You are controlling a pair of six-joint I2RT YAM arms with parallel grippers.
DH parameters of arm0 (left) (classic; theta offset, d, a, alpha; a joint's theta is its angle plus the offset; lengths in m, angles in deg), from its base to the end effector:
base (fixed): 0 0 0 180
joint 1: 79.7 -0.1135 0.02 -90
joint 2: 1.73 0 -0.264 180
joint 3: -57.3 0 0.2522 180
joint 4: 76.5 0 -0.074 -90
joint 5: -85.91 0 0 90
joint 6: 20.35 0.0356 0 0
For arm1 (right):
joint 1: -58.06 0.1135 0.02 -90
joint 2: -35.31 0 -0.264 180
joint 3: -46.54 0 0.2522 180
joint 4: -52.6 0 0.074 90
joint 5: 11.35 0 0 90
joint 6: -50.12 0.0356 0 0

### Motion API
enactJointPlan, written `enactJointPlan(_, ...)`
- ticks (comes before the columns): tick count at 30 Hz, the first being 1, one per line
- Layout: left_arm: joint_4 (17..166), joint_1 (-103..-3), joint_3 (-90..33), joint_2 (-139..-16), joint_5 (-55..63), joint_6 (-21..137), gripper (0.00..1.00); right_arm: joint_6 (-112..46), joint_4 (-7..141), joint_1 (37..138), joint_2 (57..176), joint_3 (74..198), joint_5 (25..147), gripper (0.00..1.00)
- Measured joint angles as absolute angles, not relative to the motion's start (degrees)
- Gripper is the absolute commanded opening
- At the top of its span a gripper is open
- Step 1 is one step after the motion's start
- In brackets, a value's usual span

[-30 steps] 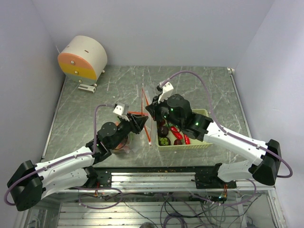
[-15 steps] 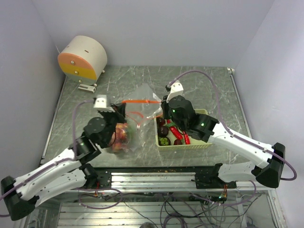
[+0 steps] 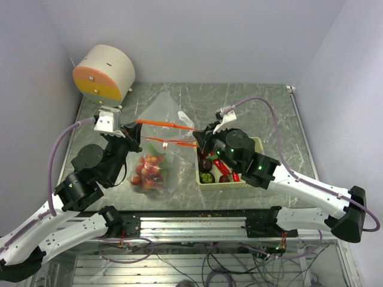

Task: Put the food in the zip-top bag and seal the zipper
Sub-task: Open the zipper of the food storage bag, then pick up the fake vegetable from the bin.

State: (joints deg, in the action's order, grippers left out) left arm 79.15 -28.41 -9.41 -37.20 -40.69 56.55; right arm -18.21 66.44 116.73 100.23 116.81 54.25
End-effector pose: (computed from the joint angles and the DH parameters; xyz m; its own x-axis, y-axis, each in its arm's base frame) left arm 0.0931 -0.0823 0.4098 0.0150 -0.3097 -0.9507 0.2666 0.9176 -0.2947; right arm 0.1501 0.2182 0.3604 -0.2801 0.1865 -0.9417 -0.4971 0.8110 0.3085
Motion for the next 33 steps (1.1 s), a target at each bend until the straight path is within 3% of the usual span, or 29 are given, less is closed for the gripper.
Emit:
enactJointPlan(10, 81.20, -29.00, -7.13, -45.41, -36.93, 55.65, 0.07, -17.33, 65.21, 115.49, 101.85, 113.79, 52.63, 0.03)
enactJointPlan(15, 84.24, -29.00, 1.85, -55.45, -34.20, 51.94, 0.07, -16.55, 70.92, 115.16, 102.79, 111.69, 50.69, 0.49)
enactJointPlan(20, 85.09, -29.02, 3.55, -60.52, -33.72, 50.08, 0.07, -18.03, 74.68, 115.12, 99.18, 110.73, 53.42, 0.87)
enactJointPlan(28, 88.81, -29.05, 3.55, -59.58, -33.98, 49.25, 0.07, -18.84, 78.37, 115.12, 86.46, 110.73, 56.59, 0.87)
enactJointPlan(33, 89.09, -29.05, 3.51, -58.77, -35.34, 49.34, 0.07, -16.13, 83.44, 115.09, 85.57, 109.90, 54.38, 0.87)
